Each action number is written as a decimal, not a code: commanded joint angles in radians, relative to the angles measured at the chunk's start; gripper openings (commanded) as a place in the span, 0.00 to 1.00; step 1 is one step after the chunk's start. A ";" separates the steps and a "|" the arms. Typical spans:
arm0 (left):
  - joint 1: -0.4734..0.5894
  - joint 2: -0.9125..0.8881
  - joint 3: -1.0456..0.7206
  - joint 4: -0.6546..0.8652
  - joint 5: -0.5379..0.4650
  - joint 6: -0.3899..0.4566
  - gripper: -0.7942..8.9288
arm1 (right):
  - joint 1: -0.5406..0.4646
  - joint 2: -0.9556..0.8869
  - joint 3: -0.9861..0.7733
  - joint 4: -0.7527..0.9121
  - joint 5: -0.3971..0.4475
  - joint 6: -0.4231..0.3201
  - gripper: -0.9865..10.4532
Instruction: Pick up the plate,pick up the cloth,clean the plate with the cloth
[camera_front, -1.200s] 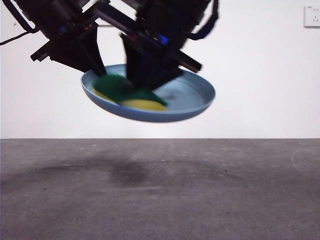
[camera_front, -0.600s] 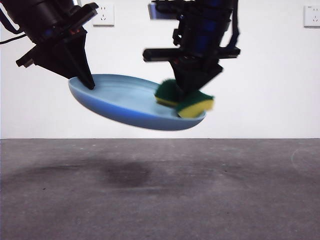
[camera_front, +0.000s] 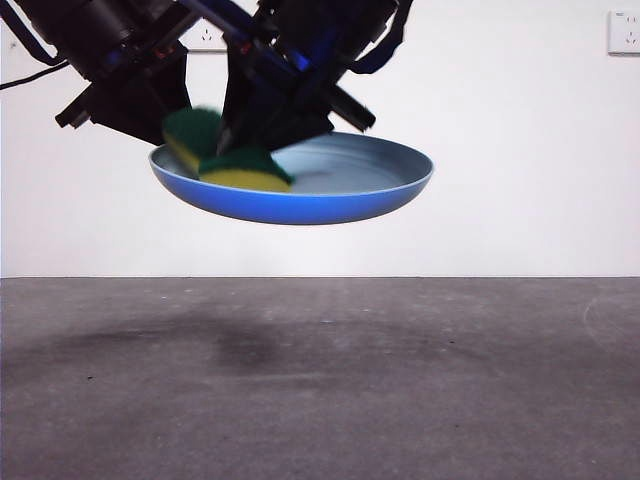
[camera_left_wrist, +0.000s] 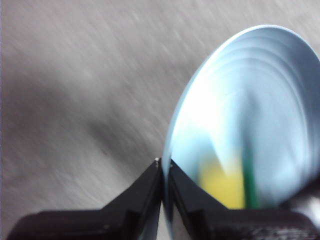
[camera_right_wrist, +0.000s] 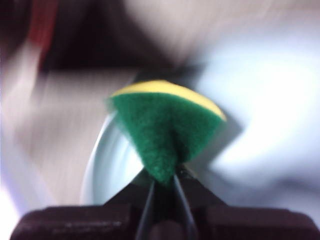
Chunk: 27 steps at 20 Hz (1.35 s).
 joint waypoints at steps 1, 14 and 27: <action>-0.002 -0.005 0.003 0.008 -0.016 -0.007 0.07 | 0.014 0.016 -0.011 -0.146 0.010 -0.036 0.07; -0.019 -0.005 0.003 -0.098 0.036 0.039 0.07 | -0.117 0.016 -0.011 0.024 0.421 -0.054 0.07; 0.014 0.045 0.003 0.004 -0.260 0.081 0.07 | -0.127 -0.163 -0.011 0.083 0.161 0.042 0.07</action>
